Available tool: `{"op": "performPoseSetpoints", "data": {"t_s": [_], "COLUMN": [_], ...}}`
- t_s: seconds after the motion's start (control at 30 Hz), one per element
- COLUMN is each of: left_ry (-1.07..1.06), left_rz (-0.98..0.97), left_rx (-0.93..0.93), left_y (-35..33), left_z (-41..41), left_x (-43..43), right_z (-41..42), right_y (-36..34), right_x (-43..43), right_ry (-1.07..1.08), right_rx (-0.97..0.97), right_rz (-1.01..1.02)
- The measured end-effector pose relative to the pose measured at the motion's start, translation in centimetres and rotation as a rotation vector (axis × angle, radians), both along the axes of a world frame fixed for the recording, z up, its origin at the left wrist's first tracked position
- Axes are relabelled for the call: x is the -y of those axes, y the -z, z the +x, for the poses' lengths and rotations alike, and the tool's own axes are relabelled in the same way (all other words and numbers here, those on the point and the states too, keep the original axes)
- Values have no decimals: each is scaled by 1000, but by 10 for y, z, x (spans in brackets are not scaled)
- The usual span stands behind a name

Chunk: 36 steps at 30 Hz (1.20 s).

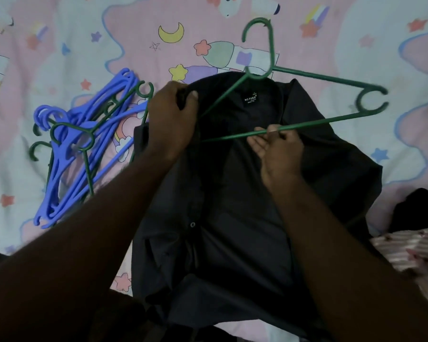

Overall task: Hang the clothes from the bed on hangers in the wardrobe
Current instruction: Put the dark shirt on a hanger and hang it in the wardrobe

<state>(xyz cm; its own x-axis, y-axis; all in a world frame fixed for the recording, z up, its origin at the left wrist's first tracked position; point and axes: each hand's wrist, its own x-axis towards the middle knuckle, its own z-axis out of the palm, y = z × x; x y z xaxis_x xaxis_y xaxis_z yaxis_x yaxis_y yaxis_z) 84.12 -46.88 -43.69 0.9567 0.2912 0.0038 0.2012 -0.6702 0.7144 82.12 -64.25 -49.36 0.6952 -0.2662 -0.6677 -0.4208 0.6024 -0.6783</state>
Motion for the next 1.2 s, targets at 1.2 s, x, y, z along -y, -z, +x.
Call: {"op": "performPoseSetpoints", "data": {"t_s": [1.2], "left_ry": [718], "left_rz": [622], "left_rx": [-355], "left_y": [44], "left_z": [18], "left_x": [-10], "right_z": [31], "right_y": [35], "right_x": [99], "right_ry": [-361], "right_rx": [-135], "right_rz": [-796]}}
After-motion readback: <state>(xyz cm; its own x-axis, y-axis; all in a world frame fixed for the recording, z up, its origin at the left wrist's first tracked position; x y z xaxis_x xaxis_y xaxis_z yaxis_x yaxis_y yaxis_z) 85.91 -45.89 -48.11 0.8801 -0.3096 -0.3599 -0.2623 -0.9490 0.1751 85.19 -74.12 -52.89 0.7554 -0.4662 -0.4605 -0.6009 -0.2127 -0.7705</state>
